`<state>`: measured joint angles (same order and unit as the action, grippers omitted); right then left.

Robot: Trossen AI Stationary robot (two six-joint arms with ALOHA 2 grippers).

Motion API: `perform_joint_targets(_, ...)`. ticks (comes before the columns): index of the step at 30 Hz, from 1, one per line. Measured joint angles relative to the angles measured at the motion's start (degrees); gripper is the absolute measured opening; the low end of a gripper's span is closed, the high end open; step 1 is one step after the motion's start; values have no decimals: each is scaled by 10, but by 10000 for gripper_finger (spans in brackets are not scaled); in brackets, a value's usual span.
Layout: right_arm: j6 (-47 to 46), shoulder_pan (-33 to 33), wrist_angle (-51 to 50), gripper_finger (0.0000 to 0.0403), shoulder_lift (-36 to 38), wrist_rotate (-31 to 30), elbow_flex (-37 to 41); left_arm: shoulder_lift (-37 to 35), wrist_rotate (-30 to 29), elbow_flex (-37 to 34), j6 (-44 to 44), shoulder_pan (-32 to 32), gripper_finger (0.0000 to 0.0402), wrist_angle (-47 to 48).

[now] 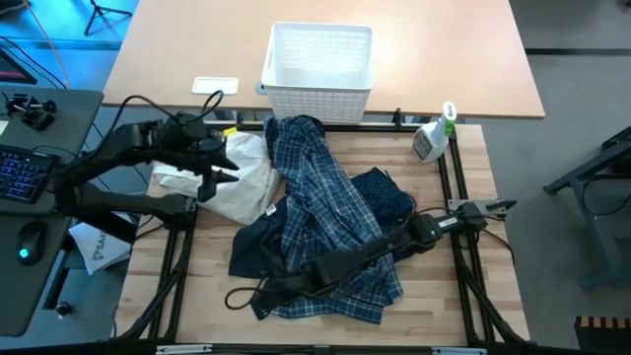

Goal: Fold laundry
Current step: Fold the blue plaid flannel shirt

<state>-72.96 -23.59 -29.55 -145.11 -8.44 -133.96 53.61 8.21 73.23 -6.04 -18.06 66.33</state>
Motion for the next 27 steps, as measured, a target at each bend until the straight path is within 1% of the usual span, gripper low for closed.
perform_joint_targets(1, -25, 0, 52, 134, 5, 5, 35, -4, 0, -2, 0, 4, 129, 2)
perform_joint_targets(2, -59, 0, 74, 130, 5, 5, 60, -8, 0, -4, 0, 6, 129, 2)
perform_joint_targets(3, -87, -1, 78, 126, 4, 5, 76, -9, 0, -5, 0, 8, 129, 4)
perform_joint_targets(5, -106, -5, 60, 117, 4, -9, 93, -10, 1, -5, 0, 12, 129, 2)
perform_joint_targets(8, -84, -8, 55, 106, 4, -47, 103, -8, 1, -5, -1, 13, 129, 2)
perform_joint_targets(12, -56, -9, 73, 102, 4, -88, 104, 1, 1, -5, -1, 13, 129, 2)
perform_joint_targets(14, -19, -5, 62, 105, 5, -92, 104, 3, 2, -5, -1, 13, 129, 2)
perform_joint_targets(17, 62, 8, 48, 124, 5, -29, 104, 4, 2, -5, -1, 13, 129, 3)
perform_joint_targets(19, 94, 14, 50, 145, 5, -2, 103, 4, 2, -5, -1, 13, 129, 3)
perform_joint_targets(21, 124, 18, 51, 170, 5, -1, 103, 5, 2, -5, -1, 13, 129, 3)
perform_joint_targets(24, 145, 19, 51, 201, 2, -28, 103, 5, 2, -5, -1, 13, 129, 3)
perform_joint_targets(27, 145, 19, 58, 211, -7, -34, 102, 8, 0, -5, -2, 13, 129, 3)
